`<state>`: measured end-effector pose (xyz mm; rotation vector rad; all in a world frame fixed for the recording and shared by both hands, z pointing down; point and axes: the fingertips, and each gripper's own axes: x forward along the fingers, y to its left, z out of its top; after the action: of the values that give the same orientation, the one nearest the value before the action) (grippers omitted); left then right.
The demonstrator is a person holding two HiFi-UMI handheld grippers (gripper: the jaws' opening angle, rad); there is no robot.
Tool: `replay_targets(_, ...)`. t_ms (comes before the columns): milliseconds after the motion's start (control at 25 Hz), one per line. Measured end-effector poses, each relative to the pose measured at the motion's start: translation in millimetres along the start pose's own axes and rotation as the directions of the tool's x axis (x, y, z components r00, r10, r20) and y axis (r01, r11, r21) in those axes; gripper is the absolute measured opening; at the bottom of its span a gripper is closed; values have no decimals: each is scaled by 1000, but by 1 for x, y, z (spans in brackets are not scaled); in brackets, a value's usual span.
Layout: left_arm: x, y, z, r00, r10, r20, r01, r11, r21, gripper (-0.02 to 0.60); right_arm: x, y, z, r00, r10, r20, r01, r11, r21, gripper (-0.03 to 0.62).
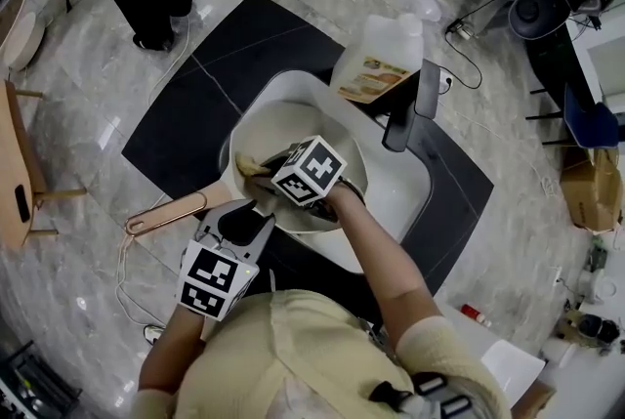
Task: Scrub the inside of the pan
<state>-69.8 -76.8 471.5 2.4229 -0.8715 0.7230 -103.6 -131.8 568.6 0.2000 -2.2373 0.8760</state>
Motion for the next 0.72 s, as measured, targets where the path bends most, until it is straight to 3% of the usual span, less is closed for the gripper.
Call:
replay_targets(320,0,2,0,1000,5,3,-5,1000,1,133,-11,30,-31,971,154,-185,-176,979,-108,55)
replay_targets(520,1,1,0,1000,5,10,-5,1000,8,133,-24,51,-44,930,253,-265,-293,948,-125,55)
replay_targets(720,0,0,0,1000,1,9,-1,1000,7,133,-40,65,-61,878,297,-375,-367,921,-131,55)
